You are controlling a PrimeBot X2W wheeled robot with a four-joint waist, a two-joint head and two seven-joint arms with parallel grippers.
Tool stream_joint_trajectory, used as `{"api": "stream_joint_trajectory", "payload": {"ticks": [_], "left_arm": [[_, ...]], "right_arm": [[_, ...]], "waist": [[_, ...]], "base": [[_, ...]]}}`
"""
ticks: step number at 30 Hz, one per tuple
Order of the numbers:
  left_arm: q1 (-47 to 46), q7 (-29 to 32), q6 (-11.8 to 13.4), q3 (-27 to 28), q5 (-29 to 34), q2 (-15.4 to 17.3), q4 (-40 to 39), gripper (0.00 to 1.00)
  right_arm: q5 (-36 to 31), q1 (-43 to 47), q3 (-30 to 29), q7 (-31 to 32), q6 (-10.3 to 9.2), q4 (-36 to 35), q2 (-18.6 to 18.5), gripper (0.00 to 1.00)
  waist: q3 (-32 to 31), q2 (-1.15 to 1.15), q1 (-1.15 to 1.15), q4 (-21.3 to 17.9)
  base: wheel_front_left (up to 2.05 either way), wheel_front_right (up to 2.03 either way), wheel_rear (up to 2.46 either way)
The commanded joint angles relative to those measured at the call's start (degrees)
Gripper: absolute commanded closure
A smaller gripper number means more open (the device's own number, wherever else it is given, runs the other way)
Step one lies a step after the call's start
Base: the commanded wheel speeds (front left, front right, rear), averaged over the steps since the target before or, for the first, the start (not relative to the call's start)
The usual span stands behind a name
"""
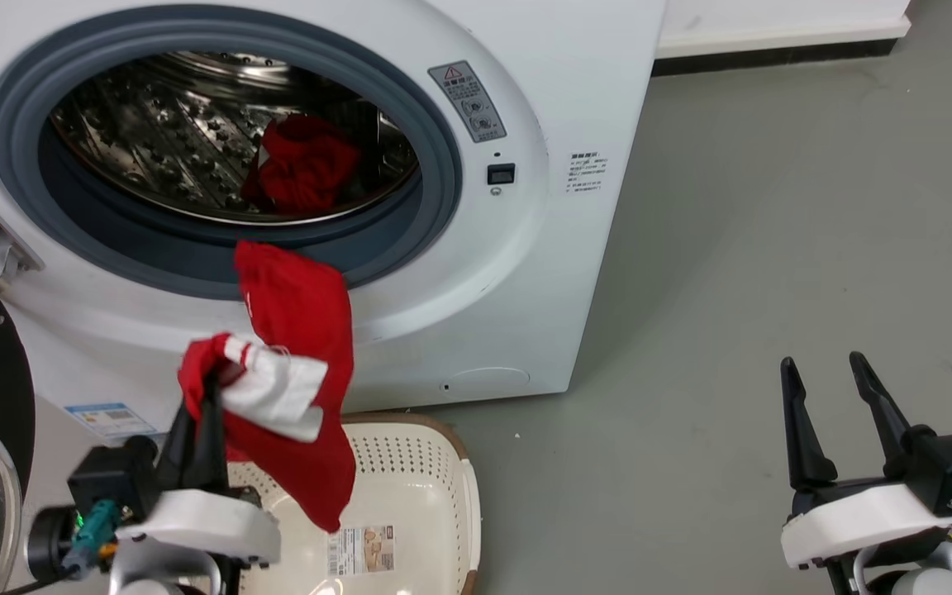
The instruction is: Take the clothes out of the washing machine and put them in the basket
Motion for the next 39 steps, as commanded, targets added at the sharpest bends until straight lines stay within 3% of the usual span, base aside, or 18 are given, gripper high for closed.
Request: {"api": "stream_joint_trajectory", "payload": {"ticks": [1,16,39], "left_arm": [[0.76,-0.25,0.26,-0.18,-0.43,-0.52,0.81,1.0],[-7.07,-4.65,-3.21,-0.4,-3.01,-4.91,22.83,1.0],[-27.96,-5.35,-8.7,0.77,-3.15,-2.3,60.48,1.0]], "right_arm": [[-0.2,-0.95,0.16,0.11,-0.04,-0.48,-0.03,0.0],[0.0,-6.05,1.07,-0.4,-0.04,-2.17,-0.02,0.0],[3.84,-16.18,5.99,-4.75,-0.04,2.49,-0.02,0.0]], "waist": [[0.88,0.0,0.0,0.1],[13.11,0.0,0.0,-3.5],[33.48,0.0,0.0,-11.55]], "base": [[0.0,0.0,0.0],[0.0,0.0,0.0],[0.0,0.0,0.0]]}}
